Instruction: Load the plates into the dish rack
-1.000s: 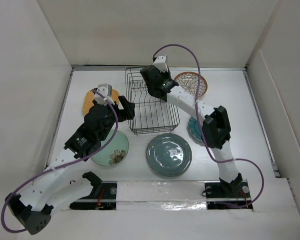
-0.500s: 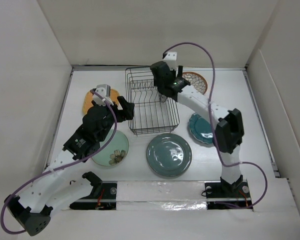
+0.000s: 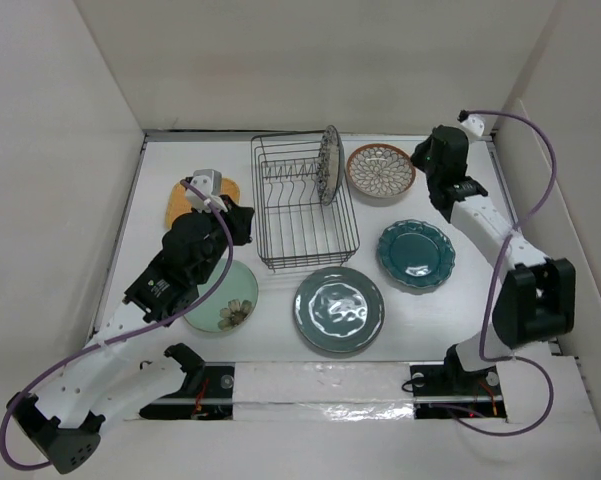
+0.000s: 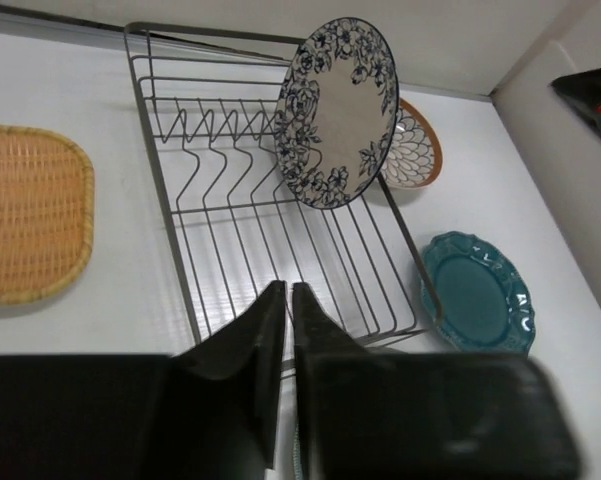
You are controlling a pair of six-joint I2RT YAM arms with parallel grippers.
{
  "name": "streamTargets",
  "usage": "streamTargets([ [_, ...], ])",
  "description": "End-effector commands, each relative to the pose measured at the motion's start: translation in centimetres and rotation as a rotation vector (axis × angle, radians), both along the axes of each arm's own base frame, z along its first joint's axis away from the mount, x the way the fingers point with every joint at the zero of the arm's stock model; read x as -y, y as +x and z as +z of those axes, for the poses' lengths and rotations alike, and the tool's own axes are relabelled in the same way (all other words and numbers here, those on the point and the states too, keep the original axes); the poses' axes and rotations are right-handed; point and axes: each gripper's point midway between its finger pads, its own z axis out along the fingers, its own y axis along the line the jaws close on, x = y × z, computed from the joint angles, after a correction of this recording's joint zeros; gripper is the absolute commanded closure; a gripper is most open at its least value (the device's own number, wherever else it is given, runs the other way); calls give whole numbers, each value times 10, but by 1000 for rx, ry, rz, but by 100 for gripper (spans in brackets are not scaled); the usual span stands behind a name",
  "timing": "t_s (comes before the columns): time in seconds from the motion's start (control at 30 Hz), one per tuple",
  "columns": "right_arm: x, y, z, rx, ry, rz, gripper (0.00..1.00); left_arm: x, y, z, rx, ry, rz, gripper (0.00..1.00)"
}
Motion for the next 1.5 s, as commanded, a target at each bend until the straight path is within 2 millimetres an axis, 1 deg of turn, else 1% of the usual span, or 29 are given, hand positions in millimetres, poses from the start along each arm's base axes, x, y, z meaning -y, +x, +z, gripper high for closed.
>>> streamTargets([
  [0.0,1,29,-69,-87,122,73,77,2,-3,14,56,-23,-20,100],
  [0.03,4,33,-81,-106,157,79,65,2,-2,14,54,-23,-20,100],
  [0.07,20,39,-92,-122,175,52,46,3,-2,13,52,-21,-20,100],
  [0.1,23,44,-101,-135,189,48,40,3,-2,12,51,-18,-22,99],
  [0.13,25,49,-124,-176,205,52,34,3,-1,13,52,-17,-21,96],
  [0.17,32,52,-134,-189,235,31,32,3,-1,11,48,-14,-19,92],
  [0.2,31,55,-142,-202,248,29,29,4,-1,11,47,-12,-22,85],
  [0.23,37,57,-160,-231,262,14,26,4,0,10,45,-10,-24,81],
  [0.27,34,60,-164,-228,288,16,23,5,0,10,46,-10,-26,78],
  [0.3,38,61,-171,-234,301,9,23,5,0,10,45,-9,-27,72],
  [0.43,32,73,-201,-279,377,59,24,8,-2,11,50,-11,-47,63],
  [0.47,26,78,-210,-295,405,80,27,8,-1,10,49,-9,-48,62],
  [0.67,20,86,-231,-344,459,110,37,6,0,9,48,0,-35,61],
  [0.8,18,92,-237,-347,506,118,54,6,0,9,50,-1,-33,61],
  [0.83,16,92,-241,-353,516,124,61,6,1,10,51,-1,-30,61],
  [0.87,14,93,-241,-347,534,130,78,5,1,9,50,0,-29,61],
  [0.93,21,93,-241,-339,541,108,90,5,2,8,49,5,-25,61],
  [0.97,23,93,-239,-328,542,94,100,5,2,8,49,5,-24,61],
  [1.03,25,95,-228,-291,544,90,100,5,2,8,49,5,-23,61],
  [1.13,38,92,-184,-173,527,62,100,4,2,7,47,9,-20,61],
  [1.17,49,88,-149,-100,473,31,100,4,3,7,47,9,-19,60],
  [1.23,51,80,-112,-53,384,-9,100,5,2,6,45,8,-23,60],
  [1.27,62,73,-100,-59,286,-68,100,6,3,6,46,9,-26,60],
  [1.3,65,66,-47,26,241,-81,100,6,2,6,45,9,-29,61],
  [1.33,65,60,-25,52,197,-97,100,9,1,6,46,6,-43,61],
  [1.37,63,50,-12,37,103,-123,100,9,1,6,44,7,-46,61],
  [1.4,62,46,24,84,69,-130,100,10,1,6,44,7,-48,61],
  [1.43,60,36,51,112,37,-134,100,10,1,6,43,8,-48,61],
  [1.47,52,25,56,65,-47,-136,100,9,1,6,43,8,-48,62],
])
